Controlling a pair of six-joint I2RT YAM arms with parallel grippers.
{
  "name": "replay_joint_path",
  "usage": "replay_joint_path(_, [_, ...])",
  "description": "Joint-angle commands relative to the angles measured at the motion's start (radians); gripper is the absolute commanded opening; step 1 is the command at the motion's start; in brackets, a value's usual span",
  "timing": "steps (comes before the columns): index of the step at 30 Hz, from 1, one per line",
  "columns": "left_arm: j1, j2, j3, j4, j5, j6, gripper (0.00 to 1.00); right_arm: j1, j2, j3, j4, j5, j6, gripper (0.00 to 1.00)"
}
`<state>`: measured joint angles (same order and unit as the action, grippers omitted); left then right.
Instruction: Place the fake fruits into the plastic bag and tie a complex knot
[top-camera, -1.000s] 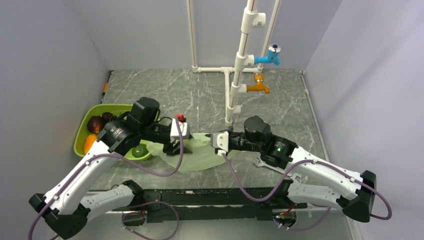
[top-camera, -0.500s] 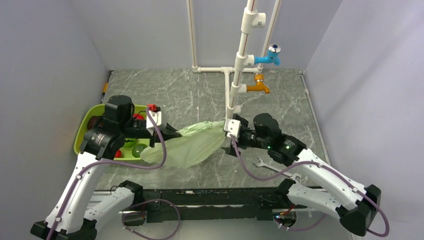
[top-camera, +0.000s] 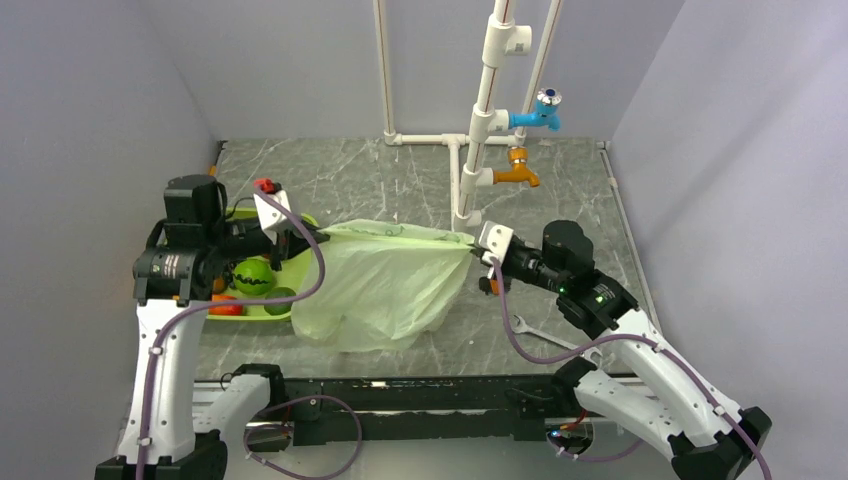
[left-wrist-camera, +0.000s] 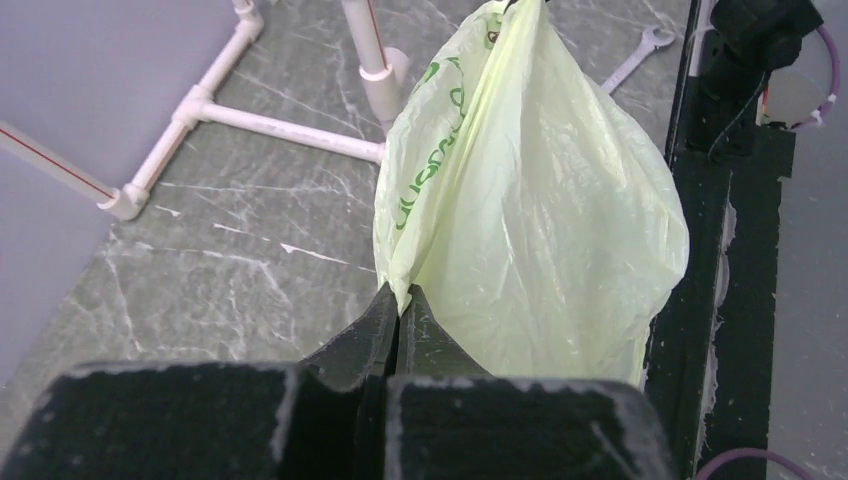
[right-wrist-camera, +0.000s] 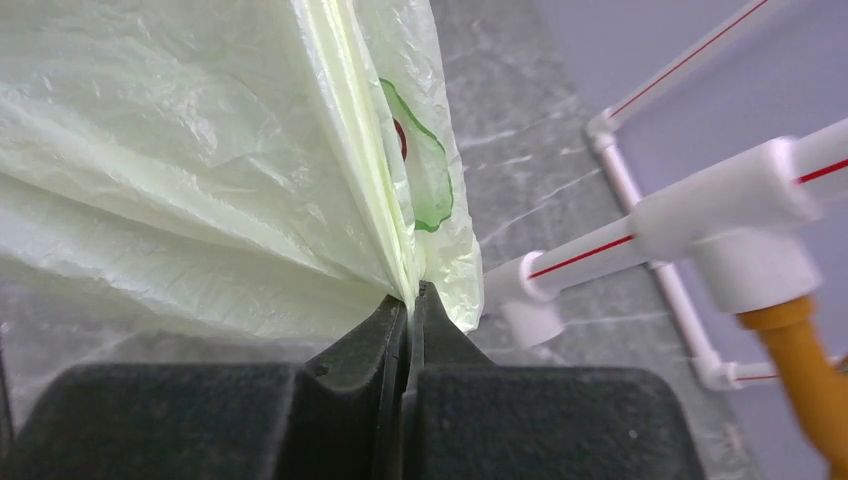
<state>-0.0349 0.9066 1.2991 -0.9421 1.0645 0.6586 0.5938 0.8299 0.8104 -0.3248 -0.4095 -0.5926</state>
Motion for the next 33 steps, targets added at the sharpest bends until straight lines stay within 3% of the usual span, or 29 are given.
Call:
replay_joint_path(1, [0.076,0.026,0.118,-0.016,0.017,0.058,0.00,-0.043,-0.001,-0.014,0.036,0.235,-0.006,0.00])
replay_joint_path(4, [0.059,0.031,0.147,-0.108,0.112,0.159,0.00,-0.041,-0.063,-0.053,0.142,0.216,-0.038,0.00])
replay_joint_path(6, [-0.038,0.012,0.121,-0.244,0.071,0.296,0.00,-0.034,-0.112,-0.095,0.102,0.122,-0.137,0.00])
replay_joint_path(8, [-0.229,-0.040,0.006,-0.346,-0.060,0.496,0.00,-0.028,-0.162,-0.152,0.042,0.054,-0.242,0.00])
replay_joint_path(12, [-0.462,-0.228,-0.346,-0.277,-0.255,0.563,0.00,-0.026,-0.276,-0.272,-0.055,-0.048,-0.467,0.00])
replay_joint_path(14, [-0.561,-0.270,-0.437,-0.261,-0.322,0.575,0.17,-0.026,-0.340,-0.331,-0.094,-0.098,-0.569,0.00])
replay_joint_path(15, [-0.604,-0.266,-0.452,-0.275,-0.330,0.581,0.49,-0.026,-0.390,-0.361,-0.101,-0.117,-0.611,0.00])
replay_joint_path(16, [-0.641,-0.251,-0.450,-0.292,-0.327,0.577,0.70,-0.026,-0.425,-0.389,-0.106,-0.130,-0.656,0.00])
replay_joint_path(17, [-0.670,-0.230,-0.433,-0.304,-0.319,0.557,0.82,-0.024,-0.465,-0.413,-0.140,-0.151,-0.724,0.00])
replay_joint_path(19, [-0.688,-0.162,-0.343,-0.277,-0.293,0.450,0.96,-0.025,-0.536,-0.442,-0.244,-0.203,-0.858,0.00])
replay_joint_path(23, [-0.668,0.021,-0.087,-0.249,-0.228,0.228,0.97,-0.026,-0.597,-0.445,-0.394,-0.304,-1.031,0.00])
replay_joint_path(28, [-0.419,0.194,0.069,-0.078,0.059,-0.068,0.96,-0.025,-0.544,-0.412,-0.419,-0.347,-1.113,0.00])
replay_joint_path(30, [-0.401,0.242,0.097,-0.008,0.065,-0.113,0.97,-0.024,-0.517,-0.409,-0.374,-0.328,-1.098,0.00])
replay_joint_path(33, [-0.413,0.280,0.163,0.014,0.005,-0.059,0.99,-0.025,-0.460,-0.391,-0.250,-0.291,-1.009,0.00])
